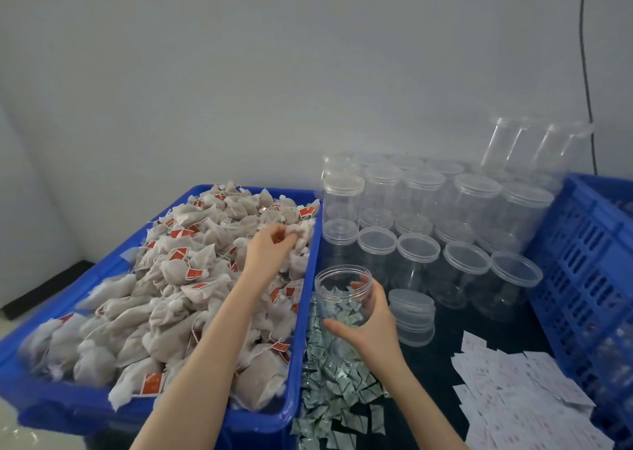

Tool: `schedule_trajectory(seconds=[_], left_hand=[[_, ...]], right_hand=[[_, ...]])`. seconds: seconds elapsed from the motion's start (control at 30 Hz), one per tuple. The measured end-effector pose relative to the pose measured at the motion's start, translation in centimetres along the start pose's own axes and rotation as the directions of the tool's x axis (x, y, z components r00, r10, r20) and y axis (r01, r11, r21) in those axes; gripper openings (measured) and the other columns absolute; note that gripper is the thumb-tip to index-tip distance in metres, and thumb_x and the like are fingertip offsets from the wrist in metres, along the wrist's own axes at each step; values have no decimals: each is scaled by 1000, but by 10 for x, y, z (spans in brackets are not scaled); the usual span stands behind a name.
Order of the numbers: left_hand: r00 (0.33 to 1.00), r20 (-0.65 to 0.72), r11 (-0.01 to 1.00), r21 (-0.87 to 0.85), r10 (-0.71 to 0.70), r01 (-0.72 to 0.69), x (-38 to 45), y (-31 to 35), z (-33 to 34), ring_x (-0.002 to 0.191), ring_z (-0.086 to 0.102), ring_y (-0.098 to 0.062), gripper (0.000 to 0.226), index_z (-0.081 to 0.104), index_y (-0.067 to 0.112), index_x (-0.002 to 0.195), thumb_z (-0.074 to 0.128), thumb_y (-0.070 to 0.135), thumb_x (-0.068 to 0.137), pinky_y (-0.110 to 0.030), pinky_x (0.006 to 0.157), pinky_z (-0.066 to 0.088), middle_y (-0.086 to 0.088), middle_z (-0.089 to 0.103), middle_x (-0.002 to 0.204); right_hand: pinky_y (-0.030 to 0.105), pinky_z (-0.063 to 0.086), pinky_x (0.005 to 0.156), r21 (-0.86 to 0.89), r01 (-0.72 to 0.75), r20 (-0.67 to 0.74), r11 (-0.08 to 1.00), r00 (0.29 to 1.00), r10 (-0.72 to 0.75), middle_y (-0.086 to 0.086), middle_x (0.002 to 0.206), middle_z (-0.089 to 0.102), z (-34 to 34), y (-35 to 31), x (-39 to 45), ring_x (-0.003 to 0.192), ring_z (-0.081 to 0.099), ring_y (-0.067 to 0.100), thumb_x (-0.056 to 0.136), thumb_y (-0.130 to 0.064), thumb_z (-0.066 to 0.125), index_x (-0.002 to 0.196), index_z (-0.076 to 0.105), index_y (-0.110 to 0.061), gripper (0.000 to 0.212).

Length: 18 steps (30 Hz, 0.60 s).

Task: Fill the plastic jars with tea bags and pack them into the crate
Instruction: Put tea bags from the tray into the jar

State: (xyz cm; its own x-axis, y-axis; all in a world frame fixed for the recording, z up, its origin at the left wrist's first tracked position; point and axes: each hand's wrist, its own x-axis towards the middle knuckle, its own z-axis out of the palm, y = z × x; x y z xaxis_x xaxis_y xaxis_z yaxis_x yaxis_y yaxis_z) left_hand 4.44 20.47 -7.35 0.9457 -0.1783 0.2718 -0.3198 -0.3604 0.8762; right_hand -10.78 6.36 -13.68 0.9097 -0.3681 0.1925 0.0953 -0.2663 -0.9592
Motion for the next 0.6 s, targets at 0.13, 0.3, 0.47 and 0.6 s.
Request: schedule_trajectory(seconds=[0.13,0.3,0.47,0.6], left_hand=[[982,187,906,-418,15,66,-11,22,-7,86,67,-10,18,58,23,108,61,16,91,-24,76,55,5,71,97],[834,523,955,-297,176,-15,-21,32,-5,80,67,-3,28,61,23,102,63,1,86,-15,72,52,7,71,90],[765,611,958,-286,203,-26,-21,32,-4,87,67,-2,27,61,24,104,61,2,89,-15,76,51,10,73,90],[952,279,991,4,128,-134,-9,14,-3,94,63,-1,21,63,26,105,58,11,92,-28,92,52,11,69,101]], right_hand=[[13,42,92,-14,-21,19,1000,1000,21,-23,124,55,5,1,1,117,51,-6,61,-27,93,120,40,-51,83],[11,43,89,-9,-34,19,999,999,34,-22,126,55,9,0,3,118,50,-6,61,-27,93,128,40,-46,88],[30,44,104,9,-16,8,1000,1000,16,-13,131,56,7,-5,7,124,51,4,60,-25,93,138,40,-32,94],[28,44,103,10,-24,3,1000,1000,24,-15,128,57,8,-5,5,122,53,5,58,-25,93,134,40,-37,92]])
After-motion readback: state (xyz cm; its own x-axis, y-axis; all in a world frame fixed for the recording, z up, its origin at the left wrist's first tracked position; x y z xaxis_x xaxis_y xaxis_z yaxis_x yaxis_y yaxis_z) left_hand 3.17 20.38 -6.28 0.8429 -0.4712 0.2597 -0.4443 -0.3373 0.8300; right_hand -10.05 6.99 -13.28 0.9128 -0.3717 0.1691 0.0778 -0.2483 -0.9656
